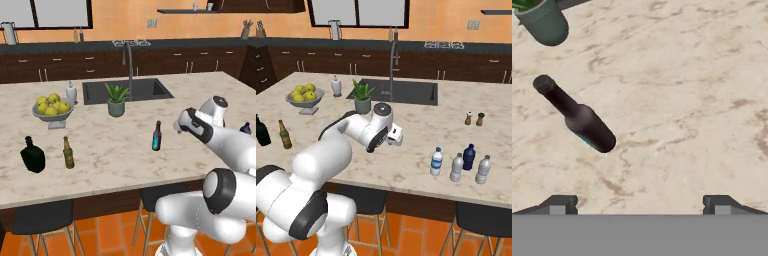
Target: Move the plastic bottles in the middle to the plastics group, and the glass bottles in the middle to the glass group.
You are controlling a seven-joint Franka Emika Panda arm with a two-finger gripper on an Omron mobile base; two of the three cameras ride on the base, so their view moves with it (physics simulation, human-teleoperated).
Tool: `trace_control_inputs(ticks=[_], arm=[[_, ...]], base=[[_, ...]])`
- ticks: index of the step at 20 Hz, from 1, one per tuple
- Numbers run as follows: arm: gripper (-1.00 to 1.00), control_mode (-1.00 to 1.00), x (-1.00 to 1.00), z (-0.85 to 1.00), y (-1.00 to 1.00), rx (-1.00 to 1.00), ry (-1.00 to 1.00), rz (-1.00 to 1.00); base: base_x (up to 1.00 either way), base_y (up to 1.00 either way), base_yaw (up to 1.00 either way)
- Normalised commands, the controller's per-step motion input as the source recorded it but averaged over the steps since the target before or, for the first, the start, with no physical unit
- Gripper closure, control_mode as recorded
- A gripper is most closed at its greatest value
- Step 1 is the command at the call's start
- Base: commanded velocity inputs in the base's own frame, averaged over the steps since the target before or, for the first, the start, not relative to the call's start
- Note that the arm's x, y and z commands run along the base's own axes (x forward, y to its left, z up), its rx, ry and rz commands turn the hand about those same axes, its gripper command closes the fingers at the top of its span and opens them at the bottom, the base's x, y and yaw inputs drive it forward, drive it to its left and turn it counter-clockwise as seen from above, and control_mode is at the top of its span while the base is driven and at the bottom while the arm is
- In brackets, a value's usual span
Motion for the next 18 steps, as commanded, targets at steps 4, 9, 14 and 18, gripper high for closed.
trace_control_inputs(ticks=[4,9,14,18], arm=[[-1.00,-1.00,0.08,0.25,0.61,-0.03,-0.07,0.03],[-1.00,-1.00,0.09,0.13,0.49,-0.14,-0.01,0.10],[-1.00,-1.00,0.28,-0.04,0.42,-0.09,0.00,0.07],[-1.00,-1.00,0.41,-0.01,0.15,-0.05,0.00,0.02]], base=[[0.00,0.00,0.00],[0.00,0.00,0.00],[0.00,0.00,0.00],[0.00,0.00,0.00]])
